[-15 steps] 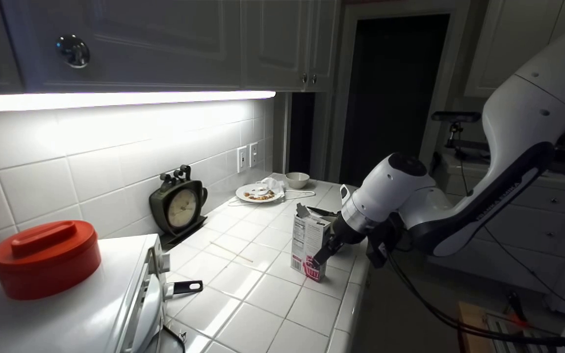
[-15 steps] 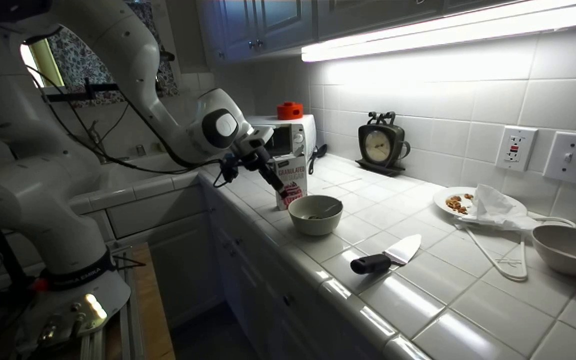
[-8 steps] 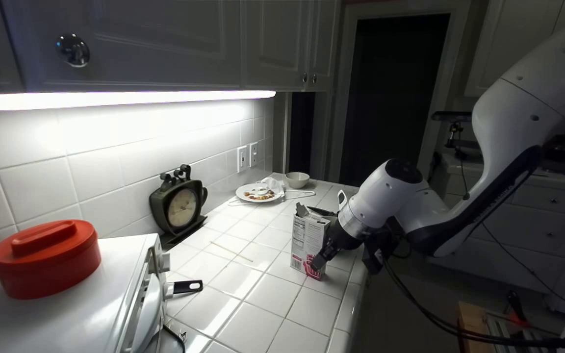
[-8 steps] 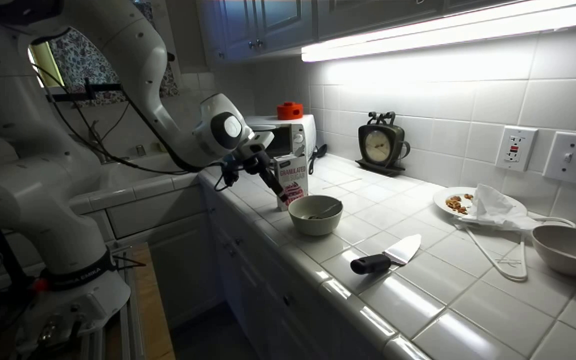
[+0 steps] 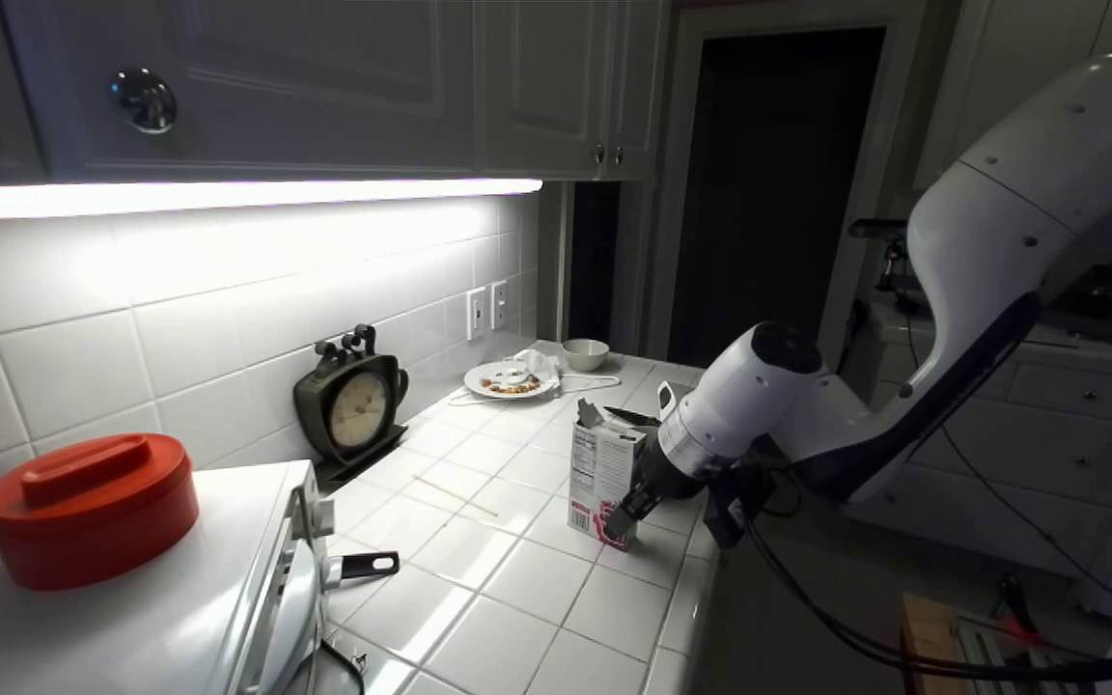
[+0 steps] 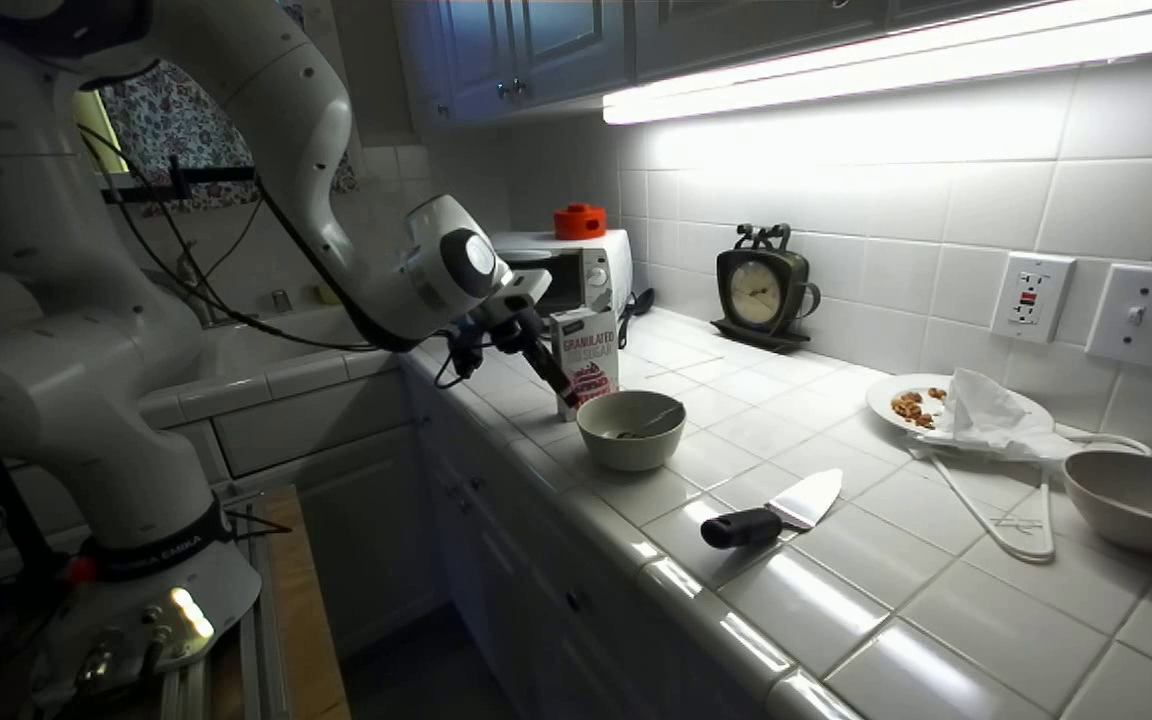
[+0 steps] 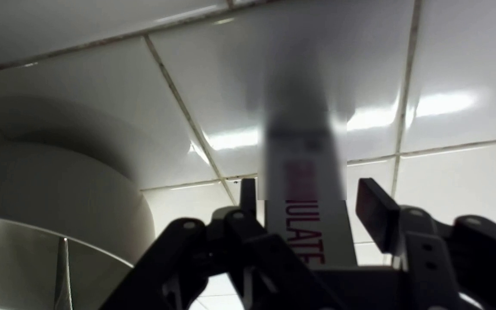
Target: Pour some of the milk into the bowl
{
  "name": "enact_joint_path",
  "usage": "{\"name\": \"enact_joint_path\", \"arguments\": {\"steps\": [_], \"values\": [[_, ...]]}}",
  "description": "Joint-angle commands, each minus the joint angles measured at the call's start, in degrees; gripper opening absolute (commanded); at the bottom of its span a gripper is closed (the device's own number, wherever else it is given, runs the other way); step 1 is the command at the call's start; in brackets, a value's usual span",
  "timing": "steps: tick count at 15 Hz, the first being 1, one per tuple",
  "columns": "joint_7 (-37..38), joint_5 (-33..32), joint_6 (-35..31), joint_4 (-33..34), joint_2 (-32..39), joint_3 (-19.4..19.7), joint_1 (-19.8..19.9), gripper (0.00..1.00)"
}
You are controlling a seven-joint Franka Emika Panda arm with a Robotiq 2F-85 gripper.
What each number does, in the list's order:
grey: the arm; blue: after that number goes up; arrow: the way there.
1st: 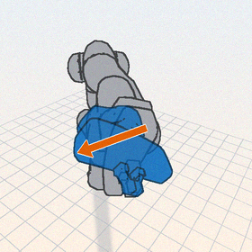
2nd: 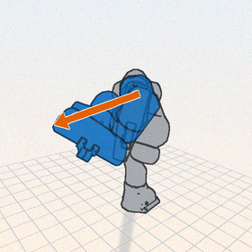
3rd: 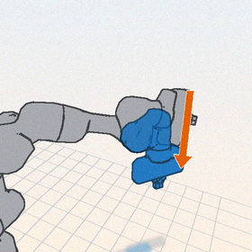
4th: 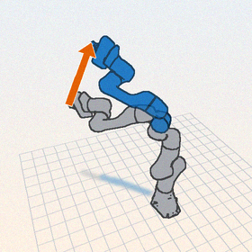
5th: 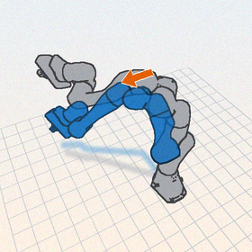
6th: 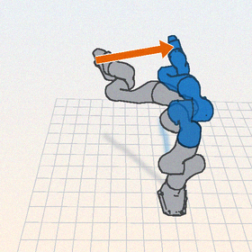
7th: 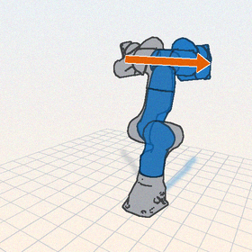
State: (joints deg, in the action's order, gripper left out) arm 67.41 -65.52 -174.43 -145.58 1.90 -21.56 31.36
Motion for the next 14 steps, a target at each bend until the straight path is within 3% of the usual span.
{"name": "enact_joint_path", "arguments": {"steps": [1, 5, 9, 14], "values": [[5.2, -6.0, -0.1, 2.5, 2.3, 0.5, -0.2, 0.56], [8.5, -9.8, -0.3, 3.4, 3.3, 0.6, -0.3, 0.31], [9.9, -10.6, 0.1, 3.2, 3.0, 0.3, -0.4, 0.25], [6.4, -4.2, 3.2, -0.3, -0.2, -1.1, -0.8, 0.17]]}}
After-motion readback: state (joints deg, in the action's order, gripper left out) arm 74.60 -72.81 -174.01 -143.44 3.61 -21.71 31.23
